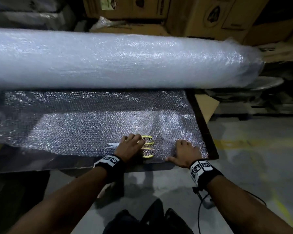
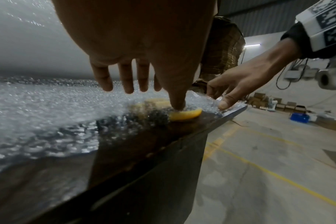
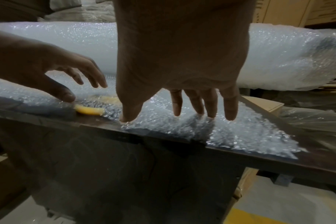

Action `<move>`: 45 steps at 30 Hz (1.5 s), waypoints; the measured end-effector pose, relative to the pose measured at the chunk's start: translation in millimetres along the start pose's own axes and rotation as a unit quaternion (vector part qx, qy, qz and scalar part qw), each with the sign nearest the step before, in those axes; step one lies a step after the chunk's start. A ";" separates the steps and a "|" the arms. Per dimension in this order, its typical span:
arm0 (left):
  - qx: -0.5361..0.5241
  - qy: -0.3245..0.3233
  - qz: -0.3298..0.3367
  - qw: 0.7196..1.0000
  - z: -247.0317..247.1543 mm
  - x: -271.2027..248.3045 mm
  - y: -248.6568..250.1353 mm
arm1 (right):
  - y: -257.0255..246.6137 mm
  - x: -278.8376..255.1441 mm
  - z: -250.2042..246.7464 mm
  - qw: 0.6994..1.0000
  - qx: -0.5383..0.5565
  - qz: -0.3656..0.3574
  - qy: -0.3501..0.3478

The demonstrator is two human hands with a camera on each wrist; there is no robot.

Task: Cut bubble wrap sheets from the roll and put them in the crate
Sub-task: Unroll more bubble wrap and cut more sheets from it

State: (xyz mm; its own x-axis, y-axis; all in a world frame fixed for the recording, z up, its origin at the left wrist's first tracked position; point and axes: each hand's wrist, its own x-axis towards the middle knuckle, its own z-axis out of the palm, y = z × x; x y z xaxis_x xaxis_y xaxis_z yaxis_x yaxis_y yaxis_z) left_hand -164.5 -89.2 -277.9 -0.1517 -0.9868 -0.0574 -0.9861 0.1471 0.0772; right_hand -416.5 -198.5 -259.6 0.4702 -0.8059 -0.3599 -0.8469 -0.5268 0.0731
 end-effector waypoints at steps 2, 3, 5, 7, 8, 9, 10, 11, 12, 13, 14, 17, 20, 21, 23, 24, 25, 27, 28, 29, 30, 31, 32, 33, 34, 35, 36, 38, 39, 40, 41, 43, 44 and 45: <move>-0.012 -0.030 -0.039 0.999 -4.0 -2.2 -6.3 | -8.6 -0.4 1.9 1.000 -0.009 0.019 0.009; -0.011 -0.038 -0.048 0.998 -5.3 -4.7 -9.3 | -12.2 -0.4 2.5 1.000 -0.011 0.024 0.014; 0.002 -0.042 -0.045 0.998 -6.6 -7.8 -12.5 | -17.1 -0.5 3.6 0.999 -0.006 0.029 0.021; 0.033 -0.027 -0.019 0.999 -6.1 -6.7 -9.4 | -16.5 -1.0 4.3 0.999 0.016 0.022 0.020; 0.044 -0.017 0.004 0.999 -4.6 -3.9 -6.4 | -14.4 -0.7 5.8 0.999 0.028 0.013 0.016; 0.048 -0.021 0.018 0.998 -6.3 -1.7 -1.5 | -11.5 -0.6 5.3 0.999 0.041 0.004 0.012; 0.046 -0.023 0.028 0.998 -6.7 0.7 3.5 | -7.8 0.0 5.3 0.998 0.057 -0.008 0.007; 0.041 -0.020 0.034 0.998 -7.7 3.6 8.5 | -4.3 0.6 3.9 0.997 0.074 -0.017 -0.003; 0.034 -0.006 0.040 0.999 -7.4 7.4 12.6 | -0.9 1.1 2.4 0.996 0.089 -0.027 -0.008; 0.028 0.005 0.040 0.999 -9.7 11.1 17.6 | 2.2 1.5 0.7 0.995 0.098 -0.035 -0.011; 0.022 0.021 0.039 0.999 -12.2 15.7 23.5 | 5.5 1.8 -0.4 0.993 0.105 -0.045 -0.008; -0.032 0.009 -0.019 0.999 -22.2 32.2 47.5 | 12.9 0.3 -3.2 0.989 0.128 -0.078 -0.010; -0.130 -0.039 -0.100 0.986 -26.9 49.4 70.9 | 18.8 -1.0 -7.9 0.987 0.142 -0.067 -0.027; -0.161 -0.052 -0.120 0.978 -26.9 54.2 77.0 | 20.0 -1.3 -10.9 0.987 0.146 -0.060 -0.033; -0.206 -0.075 -0.153 0.963 -25.9 63.0 88.3 | 25.3 0.0 -13.1 0.985 0.158 -0.061 -0.043; -0.214 -0.088 -0.170 0.958 -26.9 66.6 92.9 | 28.4 1.3 -13.5 0.984 0.159 -0.064 -0.045; -0.212 -0.097 -0.185 0.955 -27.6 69.9 97.0 | 31.2 2.0 -14.6 0.984 0.156 -0.062 -0.050; -0.207 -0.101 -0.206 0.951 -27.3 72.1 102.8 | 35.2 4.7 -16.0 0.984 0.158 -0.064 -0.046; -0.197 -0.092 -0.204 0.954 -25.7 70.9 105.8 | 37.2 6.7 -15.9 0.984 0.160 -0.065 -0.044; -0.174 -0.069 -0.193 0.963 -22.1 68.7 107.0 | 38.7 7.9 -16.5 0.984 0.158 -0.064 -0.045; -0.135 -0.029 -0.170 0.976 -18.2 66.3 107.7 | 39.9 9.0 -16.7 0.985 0.152 -0.064 -0.040; -0.089 0.000 -0.131 0.987 -15.2 62.9 107.7 | 40.2 9.8 -16.3 0.987 0.144 -0.066 -0.034; -0.044 0.008 -0.090 0.995 -14.1 59.6 108.4 | 41.2 10.7 -15.1 0.988 0.137 -0.070 -0.028; -0.012 -0.010 -0.060 0.998 -12.4 56.8 109.0 | 42.2 10.5 -14.6 0.988 0.130 -0.075 -0.024; 0.011 -0.032 -0.046 0.998 -11.3 53.8 108.0 | 43.5 11.1 -12.6 0.989 0.122 -0.081 -0.019; 0.025 -0.049 -0.044 0.998 -10.0 50.4 104.9 | 44.9 11.7 -10.8 0.989 0.112 -0.090 -0.018; 0.027 -0.046 -0.047 0.997 -10.1 46.6 100.6 | 46.0 12.0 -9.2 0.989 0.103 -0.102 -0.017; 0.012 -0.018 -0.065 0.998 -16.4 33.3 89.5 | 49.1 11.8 -7.7 0.988 0.095 -0.120 -0.012; 0.009 -0.008 -0.072 0.997 -17.5 23.3 81.9 | 50.9 11.4 -7.5 0.988 0.093 -0.125 -0.005; 0.013 0.010 -0.081 0.997 -14.5 10.8 71.7 | 52.3 11.1 -6.9 0.987 0.091 -0.131 0.000; 0.017 0.025 -0.087 0.996 -9.9 -2.5 61.0 | 53.4 10.2 -6.2 0.987 0.087 -0.137 0.004; 0.028 0.032 -0.101 0.994 -3.9 -30.4 42.0 | 52.5 7.0 -6.9 0.987 0.079 -0.137 0.013; 0.028 0.034 -0.112 0.993 -2.7 -42.2 33.9 | 50.6 5.1 -7.5 0.989 0.069 -0.131 0.028; 0.026 0.036 -0.125 0.991 -1.1 -52.3 26.7 | 46.8 2.8 -8.3 0.989 0.056 -0.124 0.051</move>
State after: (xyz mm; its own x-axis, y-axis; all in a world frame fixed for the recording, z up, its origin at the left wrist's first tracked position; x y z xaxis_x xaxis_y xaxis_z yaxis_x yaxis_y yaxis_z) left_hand -182.9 -33.7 -271.8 0.1017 -0.9948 0.0024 -0.9947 -0.1016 0.0186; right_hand -452.7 -227.7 -249.5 0.6846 -0.6817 -0.2579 -0.7219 -0.6832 -0.1104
